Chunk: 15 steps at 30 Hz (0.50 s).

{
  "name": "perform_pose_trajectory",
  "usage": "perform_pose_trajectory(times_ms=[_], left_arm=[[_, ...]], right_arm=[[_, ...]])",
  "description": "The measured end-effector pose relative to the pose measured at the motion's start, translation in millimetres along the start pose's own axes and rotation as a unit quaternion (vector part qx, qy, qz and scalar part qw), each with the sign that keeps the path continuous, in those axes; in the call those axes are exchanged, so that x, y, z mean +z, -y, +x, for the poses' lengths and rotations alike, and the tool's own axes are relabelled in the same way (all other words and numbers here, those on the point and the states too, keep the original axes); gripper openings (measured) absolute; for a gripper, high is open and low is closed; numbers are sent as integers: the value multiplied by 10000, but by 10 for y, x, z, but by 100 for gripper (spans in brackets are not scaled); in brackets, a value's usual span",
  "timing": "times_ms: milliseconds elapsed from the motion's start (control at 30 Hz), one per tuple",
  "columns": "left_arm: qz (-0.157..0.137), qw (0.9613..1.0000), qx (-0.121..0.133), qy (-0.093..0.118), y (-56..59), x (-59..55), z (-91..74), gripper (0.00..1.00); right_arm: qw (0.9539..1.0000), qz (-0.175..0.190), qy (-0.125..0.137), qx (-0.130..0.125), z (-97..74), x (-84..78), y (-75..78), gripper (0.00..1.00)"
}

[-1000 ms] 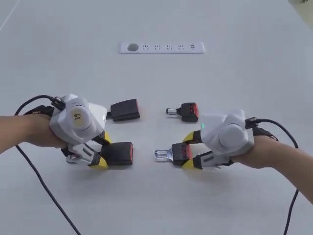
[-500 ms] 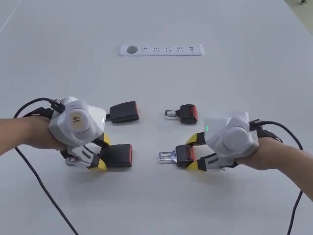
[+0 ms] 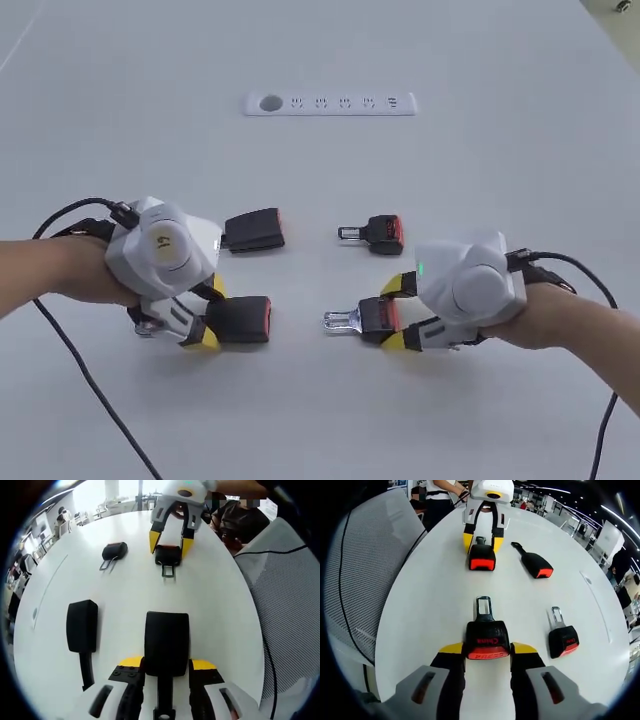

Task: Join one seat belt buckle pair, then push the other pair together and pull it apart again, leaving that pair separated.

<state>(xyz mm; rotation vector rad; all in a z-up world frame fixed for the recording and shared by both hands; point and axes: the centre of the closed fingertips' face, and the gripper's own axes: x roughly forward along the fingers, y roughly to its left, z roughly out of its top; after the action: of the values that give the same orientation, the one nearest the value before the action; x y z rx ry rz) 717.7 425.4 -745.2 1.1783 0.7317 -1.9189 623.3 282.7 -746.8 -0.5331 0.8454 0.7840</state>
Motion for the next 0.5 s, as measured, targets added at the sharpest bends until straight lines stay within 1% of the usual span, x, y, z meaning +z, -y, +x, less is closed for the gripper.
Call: perform_pose_trajectory(times_ms=[100, 300, 400, 467, 500], left_arm=[[-11, 10000, -9, -7, 5, 3, -1, 35], [-14, 10000, -7, -40, 40, 0, -2, 40], [1, 10000, 25, -92, 38, -29, -11, 44], [-45, 9999, 51, -157, 34, -62, -27, 47], [-45, 9999, 44, -157, 43, -73, -46, 47]], right_arm=[[10000, -33, -16, -82, -3, 4, 21, 35], [9999, -88, -58, -91, -15, 2, 3, 40], [9999, -119, -83, -87, -26, -5, -20, 43], [9999, -103, -86, -53, -36, -12, -39, 44], [9999, -92, -84, -52, -42, -14, -43, 45]])
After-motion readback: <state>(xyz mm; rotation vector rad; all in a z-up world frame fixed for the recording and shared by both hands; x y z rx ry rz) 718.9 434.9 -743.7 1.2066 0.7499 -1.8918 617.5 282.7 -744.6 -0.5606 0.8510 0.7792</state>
